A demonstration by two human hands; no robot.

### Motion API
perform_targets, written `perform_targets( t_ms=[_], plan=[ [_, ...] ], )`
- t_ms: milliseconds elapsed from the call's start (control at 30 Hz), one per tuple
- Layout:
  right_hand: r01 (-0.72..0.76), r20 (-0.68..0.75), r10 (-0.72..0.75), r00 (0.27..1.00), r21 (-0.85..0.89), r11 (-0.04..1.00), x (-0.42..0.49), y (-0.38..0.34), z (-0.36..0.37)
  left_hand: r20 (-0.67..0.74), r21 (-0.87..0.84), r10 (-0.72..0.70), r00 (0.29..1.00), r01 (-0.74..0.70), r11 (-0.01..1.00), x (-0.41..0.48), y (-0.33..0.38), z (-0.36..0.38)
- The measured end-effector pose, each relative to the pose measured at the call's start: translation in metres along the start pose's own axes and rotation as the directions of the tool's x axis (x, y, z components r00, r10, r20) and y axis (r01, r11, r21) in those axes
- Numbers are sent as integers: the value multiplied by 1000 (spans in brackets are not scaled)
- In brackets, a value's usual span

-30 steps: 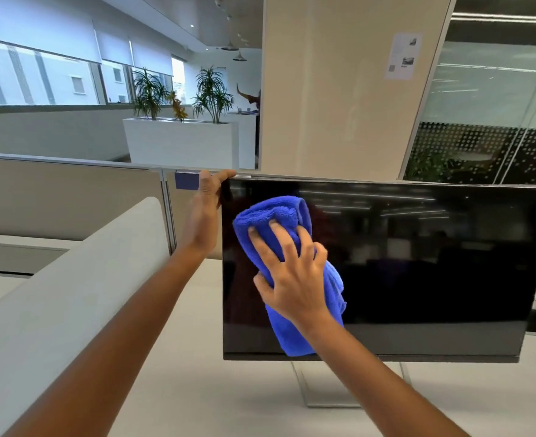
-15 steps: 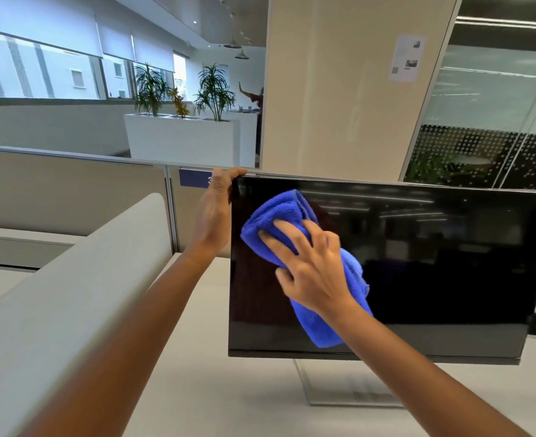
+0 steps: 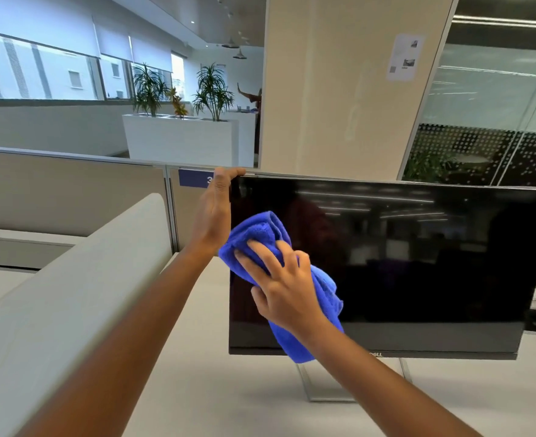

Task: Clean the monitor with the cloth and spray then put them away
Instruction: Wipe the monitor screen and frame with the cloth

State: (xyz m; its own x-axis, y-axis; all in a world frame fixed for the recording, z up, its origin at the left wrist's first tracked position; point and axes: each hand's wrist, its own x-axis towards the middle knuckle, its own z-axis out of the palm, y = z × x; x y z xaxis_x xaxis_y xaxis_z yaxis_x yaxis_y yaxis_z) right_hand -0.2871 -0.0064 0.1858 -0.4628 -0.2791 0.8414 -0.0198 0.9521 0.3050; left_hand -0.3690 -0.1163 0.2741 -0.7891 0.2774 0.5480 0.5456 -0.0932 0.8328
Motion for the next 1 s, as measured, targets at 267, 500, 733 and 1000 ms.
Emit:
perform_targets(
  t_ms=[267,500,733,1000],
  plan=[
    [-298,-57,299,953,14,954,26,23,-9,-8,-24,-32,999,31,999,0,6,1],
    [76,135,-75,988,-4,997,-36,-9,4,-6,-32,-42,999,42,999,0,3,1],
    [245,206,-239,949,-3,969,-66,28,-19,7,33,-31,1000,30,999,-4,8,0],
    [-349,21,351,936,-75,934,25,99,-45,-1,105,-13,1000,13,994,-7,10,2]
  ],
)
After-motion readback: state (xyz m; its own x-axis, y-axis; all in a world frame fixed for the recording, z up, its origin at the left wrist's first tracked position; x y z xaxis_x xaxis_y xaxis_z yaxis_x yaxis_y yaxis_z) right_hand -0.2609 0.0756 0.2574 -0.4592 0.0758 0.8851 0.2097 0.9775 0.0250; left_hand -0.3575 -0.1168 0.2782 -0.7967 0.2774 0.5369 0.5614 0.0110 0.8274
